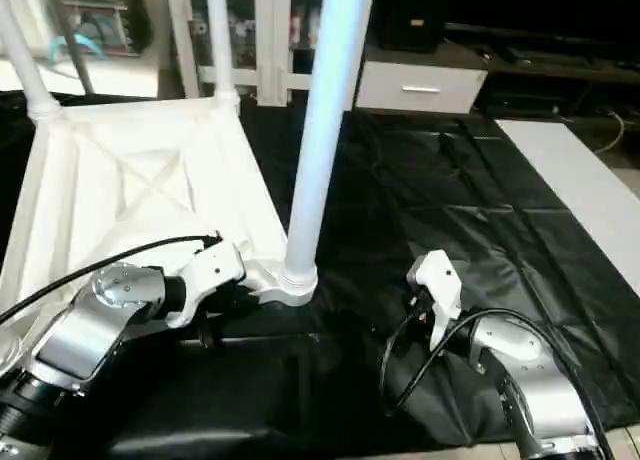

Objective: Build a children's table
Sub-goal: Rotate table base

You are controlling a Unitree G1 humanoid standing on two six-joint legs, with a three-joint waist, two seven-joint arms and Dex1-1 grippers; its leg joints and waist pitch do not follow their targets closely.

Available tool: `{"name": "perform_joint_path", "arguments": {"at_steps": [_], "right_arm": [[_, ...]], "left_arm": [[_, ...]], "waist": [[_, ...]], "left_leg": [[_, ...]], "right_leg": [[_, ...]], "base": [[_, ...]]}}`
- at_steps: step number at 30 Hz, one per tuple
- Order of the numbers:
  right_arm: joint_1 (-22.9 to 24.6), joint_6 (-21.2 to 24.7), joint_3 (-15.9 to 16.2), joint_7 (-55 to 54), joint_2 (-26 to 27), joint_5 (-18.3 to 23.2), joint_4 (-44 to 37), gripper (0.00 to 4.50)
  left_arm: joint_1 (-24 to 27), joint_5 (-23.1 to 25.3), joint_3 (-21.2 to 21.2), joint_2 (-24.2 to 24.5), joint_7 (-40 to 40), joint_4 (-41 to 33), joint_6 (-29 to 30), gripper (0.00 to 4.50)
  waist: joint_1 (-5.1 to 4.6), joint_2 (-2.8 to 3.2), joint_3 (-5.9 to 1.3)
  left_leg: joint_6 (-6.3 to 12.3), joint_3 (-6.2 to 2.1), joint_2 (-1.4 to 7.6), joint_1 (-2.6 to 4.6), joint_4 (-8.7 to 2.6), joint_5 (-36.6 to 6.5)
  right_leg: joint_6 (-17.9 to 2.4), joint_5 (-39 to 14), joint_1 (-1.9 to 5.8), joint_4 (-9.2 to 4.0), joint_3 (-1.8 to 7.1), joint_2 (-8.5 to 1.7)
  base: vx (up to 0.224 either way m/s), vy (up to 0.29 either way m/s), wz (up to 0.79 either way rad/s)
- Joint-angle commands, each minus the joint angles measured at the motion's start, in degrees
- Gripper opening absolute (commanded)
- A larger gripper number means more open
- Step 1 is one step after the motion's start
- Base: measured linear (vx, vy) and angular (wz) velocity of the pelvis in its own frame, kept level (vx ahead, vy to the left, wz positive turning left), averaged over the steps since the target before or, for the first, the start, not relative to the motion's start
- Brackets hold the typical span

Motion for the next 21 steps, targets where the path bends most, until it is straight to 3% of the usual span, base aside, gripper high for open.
{"name": "perform_joint_path", "arguments": {"at_steps": [1, 3, 6, 7, 15, 20, 21], "right_arm": [[-1.0, -0.1, 0.4, 0.3, -0.2, -0.5, 0.4, 4.50], [-1.0, -0.2, 0.5, 0.4, -0.1, -0.6, 0.5, 4.50], [-1.1, -0.4, 0.6, 0.6, -0.1, -0.7, 0.7, 4.50], [-1.2, -0.5, 0.6, 0.7, -0.1, -0.7, 0.8, 4.50], [-2.0, -1.0, 0.6, 1.2, -0.1, -0.8, 1.9, 4.50], [-2.0, -1.3, 0.8, 1.2, 0.0, -0.9, 2.2, 4.50], [-2.1, -1.4, 0.8, 1.3, 0.1, -0.9, 2.3, 4.50]], "left_arm": [[2.1, -4.8, -0.3, -2.2, -0.6, -0.7, 3.0, 0.47], [1.9, -4.7, 0.0, -1.9, -1.0, -1.0, 2.4, 0.58], [1.6, -4.5, 0.1, -1.3, -1.3, -1.2, 2.5, 0.88], [1.4, -4.3, 0.5, -1.0, -1.1, -1.2, 2.4, 0.97], [2.2, -5.2, 1.4, 3.2, -3.0, -2.4, 4.0, 0.97], [2.3, -5.0, 1.1, 5.1, -3.3, -2.0, 3.9, 0.97], [2.2, -5.4, 1.2, 5.3, -3.4, -2.1, 4.4, 1.25]], "waist": [[0.59, -0.70, -2.43], [0.89, -0.98, -2.55], [1.26, -0.63, -2.64], [1.38, -0.81, -2.54], [1.61, -0.91, -2.26], [1.68, -0.85, -2.31], [1.69, -0.83, -2.32]], "left_leg": [[3.01, -0.93, 2.61, -0.44, -4.42, -15.0], [3.57, -0.72, 2.54, -0.59, -4.24, -12.7], [3.82, -0.72, 2.68, -0.45, -4.26, -11.6], [3.70, -0.66, 2.70, -0.37, -4.32, -12.0], [1.82, -0.85, 2.61, -0.21, -4.60, -15.9], [1.46, -0.91, 2.65, -0.17, -4.67, -16.0], [1.42, -0.91, 2.64, -0.19, -4.68, -15.9]], "right_leg": [[-8.0, -24.6, 1.94, -4.83, 2.63, -3.45], [-9.2, -20.6, 2.11, -4.43, 2.65, -3.31], [-10.2, -17.5, 2.14, -4.15, 2.62, -3.16], [-10.3, -17.3, 2.08, -4.16, 2.61, -3.10], [-8.6, -22.7, 2.02, -4.66, 2.68, -3.29], [-8.6, -21.5, 2.01, -4.47, 2.70, -3.21], [-8.7, -21.2, 2.05, -4.42, 2.71, -3.21]], "base": [[0.000, 0.000, 0.00], [0.000, 0.000, 0.00], [0.000, 0.000, 0.00], [0.000, 0.000, 0.00], [0.000, 0.000, 0.00], [0.000, 0.000, 0.00], [0.000, 0.000, 0.00]]}}
